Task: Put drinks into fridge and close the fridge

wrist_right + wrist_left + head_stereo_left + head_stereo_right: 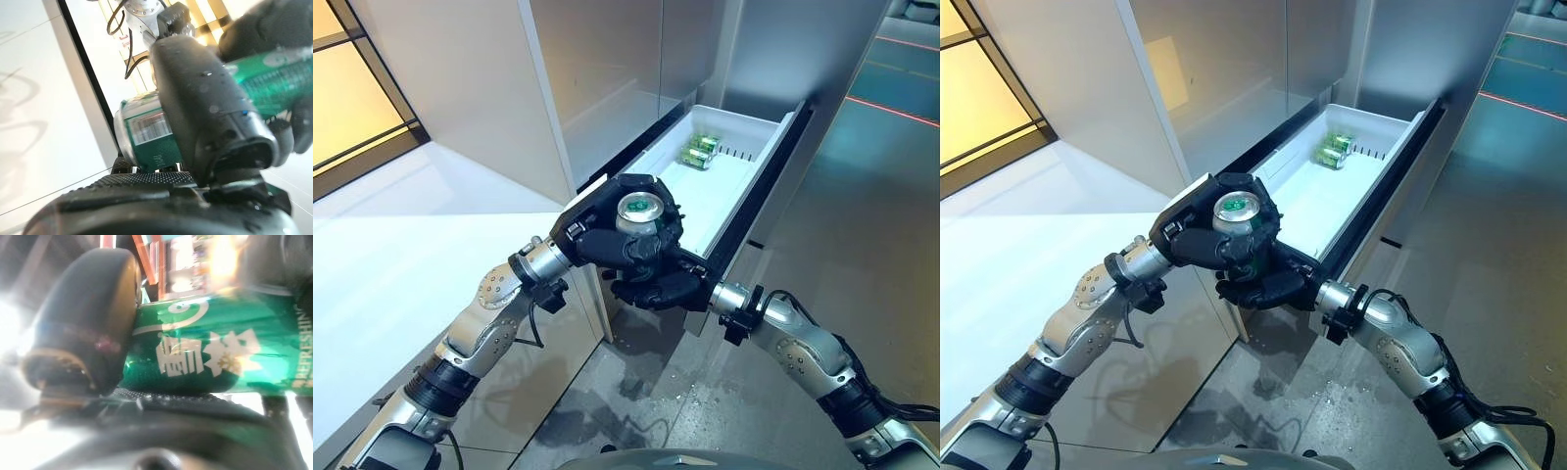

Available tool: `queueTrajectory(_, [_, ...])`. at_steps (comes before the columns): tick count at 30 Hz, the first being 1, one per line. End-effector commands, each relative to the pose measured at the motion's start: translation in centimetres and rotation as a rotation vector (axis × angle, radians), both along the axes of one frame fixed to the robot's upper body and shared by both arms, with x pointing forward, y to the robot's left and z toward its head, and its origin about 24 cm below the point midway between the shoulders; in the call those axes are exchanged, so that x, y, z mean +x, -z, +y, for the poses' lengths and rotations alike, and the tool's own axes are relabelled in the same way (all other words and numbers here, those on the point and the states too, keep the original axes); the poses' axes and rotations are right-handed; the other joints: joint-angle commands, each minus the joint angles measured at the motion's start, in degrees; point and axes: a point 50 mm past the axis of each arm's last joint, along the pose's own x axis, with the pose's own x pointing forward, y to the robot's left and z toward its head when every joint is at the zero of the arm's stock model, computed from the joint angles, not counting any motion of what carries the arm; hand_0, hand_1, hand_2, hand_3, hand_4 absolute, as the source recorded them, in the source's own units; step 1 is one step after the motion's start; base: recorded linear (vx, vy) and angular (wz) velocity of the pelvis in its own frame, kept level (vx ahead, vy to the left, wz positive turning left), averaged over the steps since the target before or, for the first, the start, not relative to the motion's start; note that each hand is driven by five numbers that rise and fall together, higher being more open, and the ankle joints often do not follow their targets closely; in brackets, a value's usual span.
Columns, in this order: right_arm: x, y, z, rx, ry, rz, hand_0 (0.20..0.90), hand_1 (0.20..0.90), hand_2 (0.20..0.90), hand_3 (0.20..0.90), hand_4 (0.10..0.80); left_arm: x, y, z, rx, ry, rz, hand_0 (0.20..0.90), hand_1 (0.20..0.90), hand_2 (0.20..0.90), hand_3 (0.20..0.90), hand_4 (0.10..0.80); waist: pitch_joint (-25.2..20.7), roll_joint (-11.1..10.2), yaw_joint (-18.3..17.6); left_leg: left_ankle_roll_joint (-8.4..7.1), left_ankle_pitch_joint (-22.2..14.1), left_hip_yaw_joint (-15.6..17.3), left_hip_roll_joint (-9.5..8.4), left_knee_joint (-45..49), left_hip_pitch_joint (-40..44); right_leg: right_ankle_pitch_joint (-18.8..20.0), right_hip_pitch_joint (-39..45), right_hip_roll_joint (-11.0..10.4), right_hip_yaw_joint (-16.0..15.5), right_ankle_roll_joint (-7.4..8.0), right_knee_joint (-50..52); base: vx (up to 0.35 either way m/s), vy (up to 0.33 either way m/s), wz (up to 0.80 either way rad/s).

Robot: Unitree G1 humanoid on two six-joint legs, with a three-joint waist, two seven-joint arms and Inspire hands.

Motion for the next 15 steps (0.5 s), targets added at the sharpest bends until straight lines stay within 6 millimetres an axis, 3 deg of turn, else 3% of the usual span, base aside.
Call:
queueTrajectory(1, [-0.3,-8.0,5.9,0.465,-0.177,-0.204,0.300,0.300,0.300,0.200,0.100,-0.2,-4.6,-4.1,-0.258,0.152,-0.192,0.300,0.300,0.300,0.200,0.100,-3.13,-1.26,-0.48,1.56,-5.55,-1.49,-1.75,0.40,0.76,-1.99,-2.18,0.60,-0.32,3.05,2.86,0.000,0.000,0.00])
queueTrajectory(4, [-0.2,-8.0,6.0,0.478,-0.142,-0.204,0.300,0.300,0.300,0.200,0.100,-0.4,-4.3,-4.5,-0.265,0.140,-0.183,0.300,0.300,0.300,0.200,0.100,-3.04,-1.35,-0.53,1.56,-5.52,-1.30,-1.65,0.38,0.78,-2.09,-2.24,0.75,-0.30,2.99,3.00,0.000,0.000,0.00])
queueTrajectory(5, [0.0,-8.0,5.8,0.473,-0.106,-0.221,0.300,0.300,0.300,0.200,0.100,-0.5,-4.0,-4.7,-0.252,0.122,-0.189,0.509,0.509,0.509,0.444,0.344,-3.01,-1.39,-0.60,1.58,-5.52,-1.16,-1.59,0.41,0.81,-2.19,-2.22,0.87,-0.29,2.90,3.09,0.000,0.000,0.00])
queueTrajectory(6, [0.2,-8.1,5.7,0.466,-0.084,-0.230,0.300,0.300,0.300,0.200,0.100,-0.5,-3.9,-4.7,-0.241,0.103,-0.194,0.568,0.568,0.568,0.513,0.413,-2.99,-1.39,-0.63,1.57,-5.51,-1.10,-1.54,0.43,0.83,-2.23,-2.19,0.92,-0.32,2.85,3.14,0.000,0.000,0.00])
queueTrajectory(7, [0.2,-8.1,5.6,0.464,-0.075,-0.236,0.300,0.300,0.300,0.200,0.100,-0.5,-3.8,-4.7,-0.237,0.096,-0.196,0.900,0.900,0.900,0.900,0.800,-2.97,-1.40,-0.65,1.57,-5.51,-1.08,-1.53,0.42,0.85,-2.25,-2.17,0.95,-0.33,2.84,3.15,0.000,0.000,0.00])
queueTrajectory(12, [1.4,-8.9,3.9,0.385,0.079,-0.340,0.300,0.300,0.300,0.200,0.100,-0.4,-3.8,-3.9,-0.194,-0.023,-0.269,0.900,0.900,0.900,0.900,0.800,-2.71,-1.64,-0.71,1.53,-5.66,-0.85,-1.38,0.79,1.10,-2.59,-1.89,1.10,-0.57,2.55,3.66,0.025,-0.010,0.00])
queueTrajectory(15, [2.7,-10.9,2.2,0.307,0.217,-0.465,0.300,0.300,0.300,0.200,0.100,-0.5,-4.9,-2.7,-0.197,-0.137,-0.384,0.900,0.900,0.900,0.900,0.800,-2.67,-1.99,-0.35,1.42,-5.97,-1.16,-1.25,1.20,1.16,-3.15,-1.75,1.04,-1.04,2.31,4.41,0.044,-0.022,-0.01])
